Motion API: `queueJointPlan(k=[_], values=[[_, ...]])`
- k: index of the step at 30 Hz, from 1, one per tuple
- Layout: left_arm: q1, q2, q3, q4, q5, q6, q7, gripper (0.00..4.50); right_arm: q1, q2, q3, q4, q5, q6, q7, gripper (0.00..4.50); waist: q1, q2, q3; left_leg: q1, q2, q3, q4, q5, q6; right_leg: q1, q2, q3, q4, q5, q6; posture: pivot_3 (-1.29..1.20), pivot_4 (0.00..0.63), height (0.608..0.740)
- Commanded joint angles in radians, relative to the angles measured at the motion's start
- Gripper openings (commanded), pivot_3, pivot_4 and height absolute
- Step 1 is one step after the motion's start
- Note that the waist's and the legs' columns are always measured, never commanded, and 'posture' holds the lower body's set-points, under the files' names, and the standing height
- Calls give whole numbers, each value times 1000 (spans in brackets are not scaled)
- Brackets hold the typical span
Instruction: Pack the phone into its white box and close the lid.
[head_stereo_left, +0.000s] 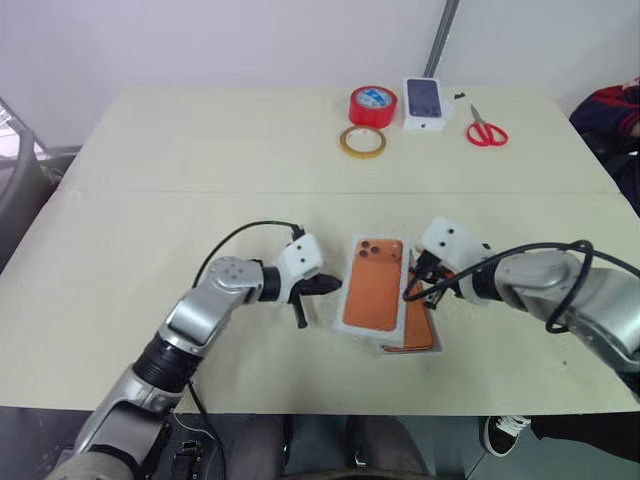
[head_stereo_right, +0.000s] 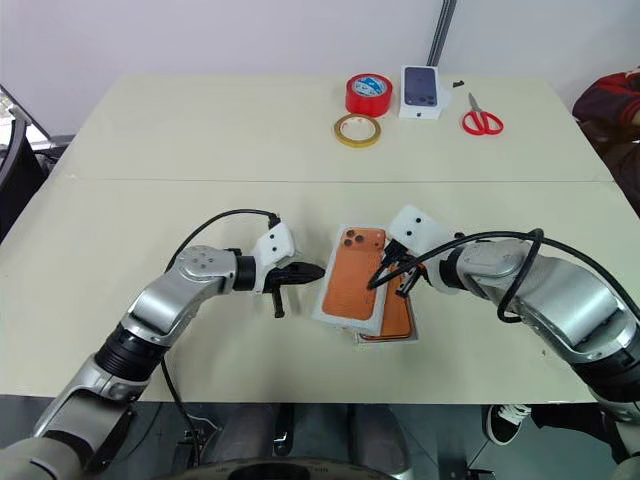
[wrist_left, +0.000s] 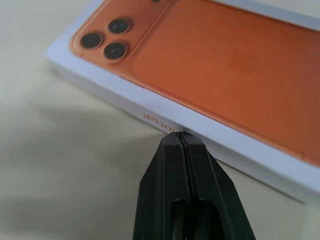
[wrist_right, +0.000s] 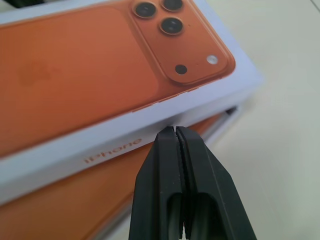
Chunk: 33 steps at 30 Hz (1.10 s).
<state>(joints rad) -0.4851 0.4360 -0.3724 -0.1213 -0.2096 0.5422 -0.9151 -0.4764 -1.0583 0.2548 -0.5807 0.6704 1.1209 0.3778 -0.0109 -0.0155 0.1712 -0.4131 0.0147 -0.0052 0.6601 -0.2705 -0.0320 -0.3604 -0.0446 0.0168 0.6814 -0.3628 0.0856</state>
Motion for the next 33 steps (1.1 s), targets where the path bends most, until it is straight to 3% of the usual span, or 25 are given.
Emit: queueJointPlan(k=[1,17,33], values=[[-30,-42,6,-66,-58,23,-23,0,9,10,-51,-71,0,8,44,56,0,0,0,0,0,0,0,0,0,0,0,0,0,0,0,0,150,740],[-56,-117,-30,-92,-108,104,-56,0,188,-8,-174,-135,-43,63,118,56,5,0,0,0,0,0,2,0,1,2,0,0,0,0,0,0,150,740],[-38,-83,-60,-107,-104,128,-83,0,221,-5,-207,-157,-69,78,146,56,3,0,0,0,-1,-1,2,-1,1,2,0,0,0,0,0,0,150,740]])
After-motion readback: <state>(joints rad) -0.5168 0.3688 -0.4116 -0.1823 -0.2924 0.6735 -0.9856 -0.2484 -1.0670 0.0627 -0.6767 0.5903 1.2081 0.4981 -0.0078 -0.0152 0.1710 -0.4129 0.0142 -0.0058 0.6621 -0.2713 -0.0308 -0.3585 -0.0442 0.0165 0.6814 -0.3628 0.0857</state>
